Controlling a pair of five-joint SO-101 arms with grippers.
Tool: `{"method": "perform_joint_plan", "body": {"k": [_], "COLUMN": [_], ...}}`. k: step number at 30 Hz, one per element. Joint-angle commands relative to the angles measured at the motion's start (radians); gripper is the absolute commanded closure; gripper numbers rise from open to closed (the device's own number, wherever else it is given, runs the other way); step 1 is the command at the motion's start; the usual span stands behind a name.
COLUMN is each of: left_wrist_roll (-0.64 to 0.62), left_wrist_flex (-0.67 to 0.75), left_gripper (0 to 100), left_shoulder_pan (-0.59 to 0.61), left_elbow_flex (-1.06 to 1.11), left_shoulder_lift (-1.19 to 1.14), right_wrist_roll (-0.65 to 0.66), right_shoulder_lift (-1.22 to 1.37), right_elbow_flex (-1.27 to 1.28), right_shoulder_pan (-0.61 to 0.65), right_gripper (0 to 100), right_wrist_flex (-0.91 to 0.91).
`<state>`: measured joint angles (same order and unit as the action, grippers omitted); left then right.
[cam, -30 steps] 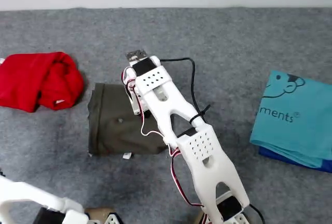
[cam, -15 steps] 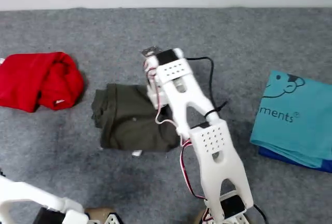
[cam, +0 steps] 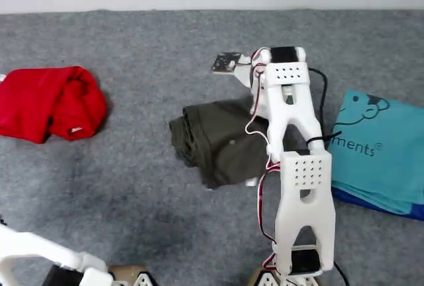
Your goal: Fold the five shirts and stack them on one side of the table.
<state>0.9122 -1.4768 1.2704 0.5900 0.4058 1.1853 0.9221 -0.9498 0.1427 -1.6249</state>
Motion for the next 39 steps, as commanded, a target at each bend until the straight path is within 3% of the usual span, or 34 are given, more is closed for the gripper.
{"method": "perform_joint_plan", "body": {"k": [1,9,13,15,21,25,27,39], "left_wrist_roll": [0.008,0.008,0.008,0.008,0.008,0.008,0.008,0.009], "left_wrist_flex": [0.009,0.009,0.009,0.009,0.009,0.011,0.011,0.008], "left_gripper": [98,98,98,98,98,98,98,98], "left_shoulder_pan": [-0.002,-0.002,-0.002,-0.002,-0.003,-0.003,-0.003,-0.003], "left_elbow_flex": [-0.013,-0.012,-0.012,-0.012,-0.012,-0.013,-0.013,-0.051], "left_shoulder_lift": [0.032,0.032,0.032,0.032,0.032,0.032,0.032,0.032], "right_wrist_roll": [0.149,0.127,-0.100,-0.218,-0.476,-0.649,-0.689,-0.990], "right_shoulder_lift": [-0.076,0.025,0.024,0.024,0.024,0.022,0.013,-0.194], "right_elbow_flex": [-0.149,-0.270,-0.374,-0.448,-0.594,-0.577,-0.519,0.051], "right_shoulder_pan": [0.045,0.165,0.162,0.156,0.188,0.209,0.229,0.265], "right_gripper": [98.9,96.3,77.4,74.9,76.2,90.3,99.8,99.0], "right_wrist_flex": [0.107,0.213,0.119,0.042,-0.174,-0.173,-0.173,-0.170]}}
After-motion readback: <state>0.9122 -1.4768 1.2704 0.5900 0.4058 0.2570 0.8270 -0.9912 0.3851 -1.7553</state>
